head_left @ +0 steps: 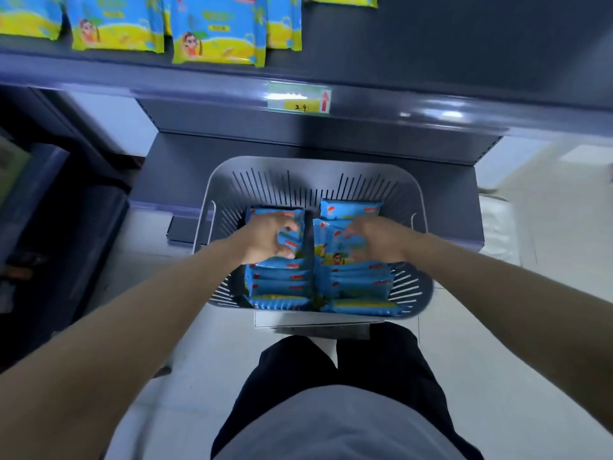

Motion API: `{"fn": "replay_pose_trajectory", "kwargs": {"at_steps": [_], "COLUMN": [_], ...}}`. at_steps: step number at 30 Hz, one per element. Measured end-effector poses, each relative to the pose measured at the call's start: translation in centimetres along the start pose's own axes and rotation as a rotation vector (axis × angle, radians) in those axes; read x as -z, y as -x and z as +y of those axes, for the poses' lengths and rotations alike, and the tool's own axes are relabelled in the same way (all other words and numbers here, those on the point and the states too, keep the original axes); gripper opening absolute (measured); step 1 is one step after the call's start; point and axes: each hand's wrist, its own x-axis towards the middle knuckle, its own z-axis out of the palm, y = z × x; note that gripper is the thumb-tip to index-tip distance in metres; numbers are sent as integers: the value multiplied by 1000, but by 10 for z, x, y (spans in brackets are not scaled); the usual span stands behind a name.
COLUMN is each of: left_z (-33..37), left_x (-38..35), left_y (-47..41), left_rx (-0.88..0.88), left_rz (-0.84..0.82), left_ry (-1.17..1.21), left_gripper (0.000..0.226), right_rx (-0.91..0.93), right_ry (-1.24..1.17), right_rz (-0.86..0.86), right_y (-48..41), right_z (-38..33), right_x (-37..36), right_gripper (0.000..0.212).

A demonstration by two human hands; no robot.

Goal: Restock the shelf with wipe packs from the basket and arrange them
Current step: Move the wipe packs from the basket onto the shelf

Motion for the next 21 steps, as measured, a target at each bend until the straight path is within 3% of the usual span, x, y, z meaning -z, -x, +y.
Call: {"fn": "replay_pose_trajectory", "kwargs": {"at_steps": [3, 6, 12, 16, 21], "left_z": [-6, -3, 2, 0, 1], "left_x": [-10, -15, -15, -16, -25], "left_y": [-1, -2, -2, 3, 9], "left_rx": [39, 56, 37, 33, 78], "left_rz": [-215, -316, -325, -368, -440], "left_ry": [-15, -61, -102, -111, -117], "left_gripper": [51, 59, 56, 52, 49], "right_rx": [-44, -64, -65, -116, -109], "right_ry": [-47, 110, 270, 78, -44], "right_rz": [-279, -390, -277, -296, -193], "right_y": [2, 3, 0, -3, -4], "right_z": [0, 0, 1, 1, 4], "right_x": [-11, -20, -27, -18, 7], "right_gripper": [55, 52, 28, 23, 9]}}
